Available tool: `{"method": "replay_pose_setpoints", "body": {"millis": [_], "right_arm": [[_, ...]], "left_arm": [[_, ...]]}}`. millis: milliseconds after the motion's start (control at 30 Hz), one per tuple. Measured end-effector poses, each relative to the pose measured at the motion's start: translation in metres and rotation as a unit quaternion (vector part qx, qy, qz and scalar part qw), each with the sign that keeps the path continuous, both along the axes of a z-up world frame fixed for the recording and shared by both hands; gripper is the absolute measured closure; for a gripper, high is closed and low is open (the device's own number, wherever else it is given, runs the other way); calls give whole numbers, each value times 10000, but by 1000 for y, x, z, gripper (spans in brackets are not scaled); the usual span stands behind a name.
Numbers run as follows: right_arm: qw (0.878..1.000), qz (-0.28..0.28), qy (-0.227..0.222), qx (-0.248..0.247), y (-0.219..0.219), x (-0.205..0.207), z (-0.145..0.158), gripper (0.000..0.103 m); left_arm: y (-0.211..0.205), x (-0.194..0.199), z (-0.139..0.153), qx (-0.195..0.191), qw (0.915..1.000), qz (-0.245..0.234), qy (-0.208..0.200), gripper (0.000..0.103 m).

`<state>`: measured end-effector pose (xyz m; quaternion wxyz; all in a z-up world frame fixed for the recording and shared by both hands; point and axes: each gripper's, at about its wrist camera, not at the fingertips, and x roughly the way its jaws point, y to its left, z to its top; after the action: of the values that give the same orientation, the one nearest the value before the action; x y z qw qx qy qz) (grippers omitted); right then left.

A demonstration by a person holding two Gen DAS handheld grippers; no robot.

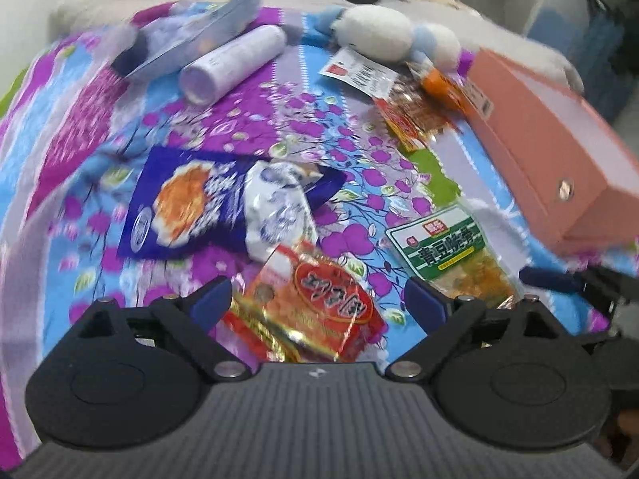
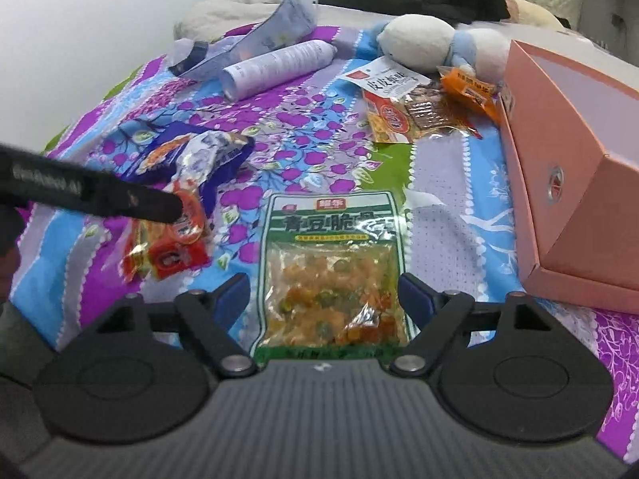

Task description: Organize snacks

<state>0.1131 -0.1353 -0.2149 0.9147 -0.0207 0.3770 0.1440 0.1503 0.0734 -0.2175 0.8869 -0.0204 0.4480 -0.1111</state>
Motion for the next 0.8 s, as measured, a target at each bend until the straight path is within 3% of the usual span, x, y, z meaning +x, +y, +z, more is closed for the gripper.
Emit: {"method": "replay_pose_setpoints", "body": {"millis": [200,367,567,700,800], "right_arm": [[9994,224,36,-252,7,11,-14,20],[9994,202,-71,-262,11,8,-21,18],[9989,117,-108,-444,18,6,-23,18],[9992,-33,-75,-395,15,9,-19,37],[9992,-88,-63,-391,12,8,-15,45]], "left_arm": [[-6,17,-18,319,9987,-283,263,7],[-6,22,-38,290,9986,-221,380,8],[-8,20,-34,341,9986,-248,321,22],[-11,10,-30,345,9987,-325,193,26],[-12,2,-25,283,9991,-274,163,26]]}}
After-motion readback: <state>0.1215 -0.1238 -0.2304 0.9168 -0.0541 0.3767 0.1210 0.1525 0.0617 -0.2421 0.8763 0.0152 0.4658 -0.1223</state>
